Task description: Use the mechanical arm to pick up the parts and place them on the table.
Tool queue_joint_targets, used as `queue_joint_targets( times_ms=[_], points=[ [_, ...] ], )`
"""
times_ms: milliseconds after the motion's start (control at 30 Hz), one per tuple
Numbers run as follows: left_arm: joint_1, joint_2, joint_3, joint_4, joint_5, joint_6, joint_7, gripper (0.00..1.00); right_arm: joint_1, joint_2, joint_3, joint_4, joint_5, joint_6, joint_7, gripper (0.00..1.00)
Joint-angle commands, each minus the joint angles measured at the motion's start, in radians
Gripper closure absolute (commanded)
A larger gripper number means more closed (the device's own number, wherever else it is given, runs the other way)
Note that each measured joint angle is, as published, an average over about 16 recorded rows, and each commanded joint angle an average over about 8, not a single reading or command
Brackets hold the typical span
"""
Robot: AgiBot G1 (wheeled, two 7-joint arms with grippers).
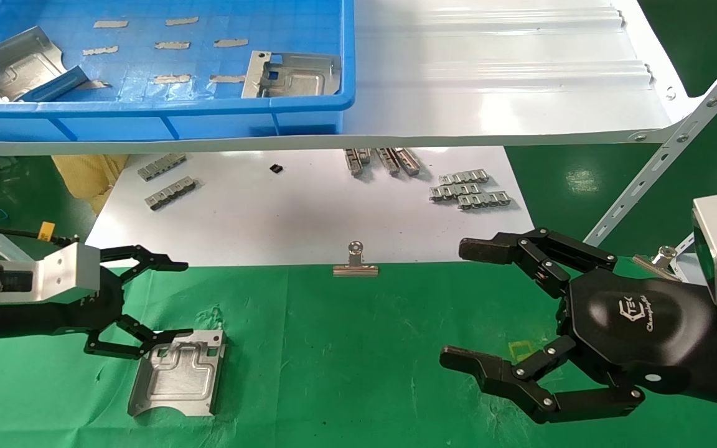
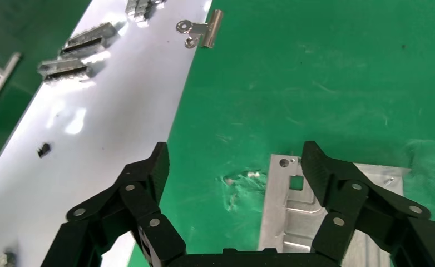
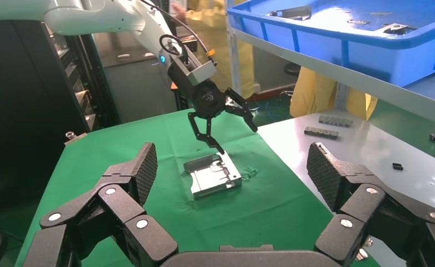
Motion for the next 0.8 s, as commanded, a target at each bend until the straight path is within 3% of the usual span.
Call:
queue_joint_targets(
  times_ms=[33, 800],
  points=[
    [0.003, -0.001, -0.003, -0.006, 0.000, 0.000, -0.003, 0.00, 0.000, 0.000, 0.000, 0.000, 0.000, 0.000, 0.000, 0.00],
    [0.246, -0.090, -0.233, -0.457, -0.139, -0.040, -0.332, 0.00, 0.000, 0.000, 0.000, 0.000, 0.000, 0.000, 0.000, 0.00]
  ],
)
